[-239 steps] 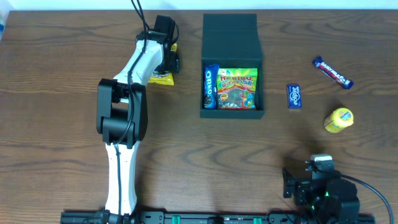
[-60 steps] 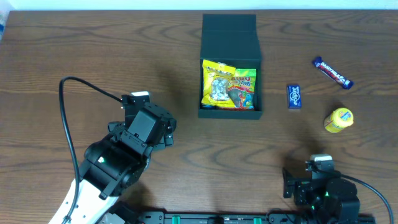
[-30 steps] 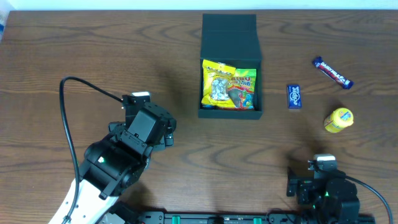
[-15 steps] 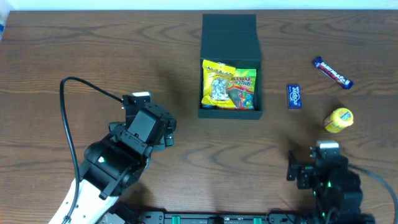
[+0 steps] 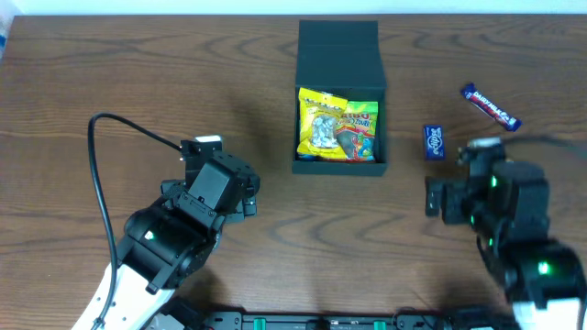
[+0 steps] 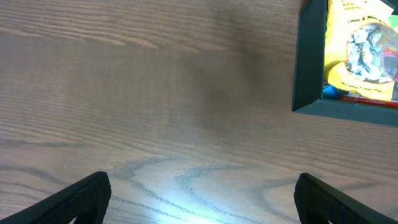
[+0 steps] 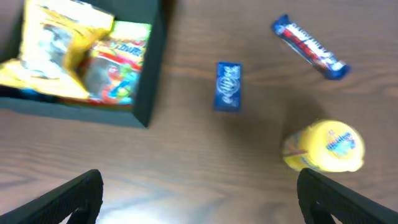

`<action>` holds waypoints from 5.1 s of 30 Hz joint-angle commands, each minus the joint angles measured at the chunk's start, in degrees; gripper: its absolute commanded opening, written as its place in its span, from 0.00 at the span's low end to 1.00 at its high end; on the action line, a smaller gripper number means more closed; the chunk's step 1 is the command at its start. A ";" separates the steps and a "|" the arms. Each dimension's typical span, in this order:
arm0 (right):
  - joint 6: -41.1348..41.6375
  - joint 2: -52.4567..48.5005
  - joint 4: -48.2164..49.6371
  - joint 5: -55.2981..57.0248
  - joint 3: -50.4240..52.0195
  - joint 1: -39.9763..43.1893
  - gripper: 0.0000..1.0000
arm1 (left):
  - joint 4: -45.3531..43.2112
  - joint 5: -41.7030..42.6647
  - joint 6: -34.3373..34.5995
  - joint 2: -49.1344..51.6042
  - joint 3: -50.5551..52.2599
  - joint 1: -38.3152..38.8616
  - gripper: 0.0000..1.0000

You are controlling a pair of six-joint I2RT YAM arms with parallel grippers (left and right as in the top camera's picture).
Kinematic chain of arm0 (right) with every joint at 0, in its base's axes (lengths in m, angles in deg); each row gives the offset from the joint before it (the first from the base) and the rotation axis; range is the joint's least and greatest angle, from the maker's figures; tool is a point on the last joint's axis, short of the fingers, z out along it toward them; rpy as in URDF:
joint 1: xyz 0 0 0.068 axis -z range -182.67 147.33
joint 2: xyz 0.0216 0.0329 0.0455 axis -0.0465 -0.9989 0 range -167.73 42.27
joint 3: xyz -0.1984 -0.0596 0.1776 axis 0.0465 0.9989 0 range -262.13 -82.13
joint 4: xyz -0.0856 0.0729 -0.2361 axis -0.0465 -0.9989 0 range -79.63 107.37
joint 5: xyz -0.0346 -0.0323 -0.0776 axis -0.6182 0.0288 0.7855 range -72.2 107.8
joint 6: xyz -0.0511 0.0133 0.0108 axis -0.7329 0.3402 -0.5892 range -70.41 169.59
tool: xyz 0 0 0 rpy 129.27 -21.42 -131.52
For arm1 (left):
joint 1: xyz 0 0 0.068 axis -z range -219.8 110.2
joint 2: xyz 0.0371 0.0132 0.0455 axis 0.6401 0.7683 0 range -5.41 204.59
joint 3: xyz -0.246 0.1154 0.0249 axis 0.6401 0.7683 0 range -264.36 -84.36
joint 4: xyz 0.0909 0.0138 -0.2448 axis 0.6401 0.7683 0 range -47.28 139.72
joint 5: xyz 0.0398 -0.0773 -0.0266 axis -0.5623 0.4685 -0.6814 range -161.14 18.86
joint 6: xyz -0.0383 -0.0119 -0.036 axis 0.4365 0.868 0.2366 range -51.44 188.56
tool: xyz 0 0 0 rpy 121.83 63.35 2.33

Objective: Pack container
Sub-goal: 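Reach the right gripper toward the yellow Mentos tube, then lower the right gripper and close it around the Mentos tube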

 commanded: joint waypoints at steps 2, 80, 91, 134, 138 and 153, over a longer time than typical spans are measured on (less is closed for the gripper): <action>5.33 -6.78 -6.29 -6.88 -7.93 0.55 0.99 | 0.20 -0.44 -0.61 -0.22 0.28 -0.17 0.95; 2.27 -40.72 3.50 -8.46 -9.40 31.39 0.99 | 0.20 -0.44 -0.61 -0.22 0.28 -0.17 0.95; 2.29 -44.00 6.03 -8.44 -9.40 30.73 0.99 | 0.20 -0.44 -0.61 -0.22 0.28 -0.17 0.95; 2.34 -45.90 7.63 -6.91 -7.56 30.75 0.58 | 0.20 -0.44 -0.61 -0.22 0.28 -0.17 0.95; 2.32 -45.90 7.45 -6.91 -7.56 30.75 0.55 | 0.20 -0.44 -0.61 -0.22 0.28 -0.17 0.95; 2.99 -45.90 7.28 -6.91 -7.56 30.45 0.26 | 0.20 -0.44 -0.61 -0.22 0.28 -0.17 0.95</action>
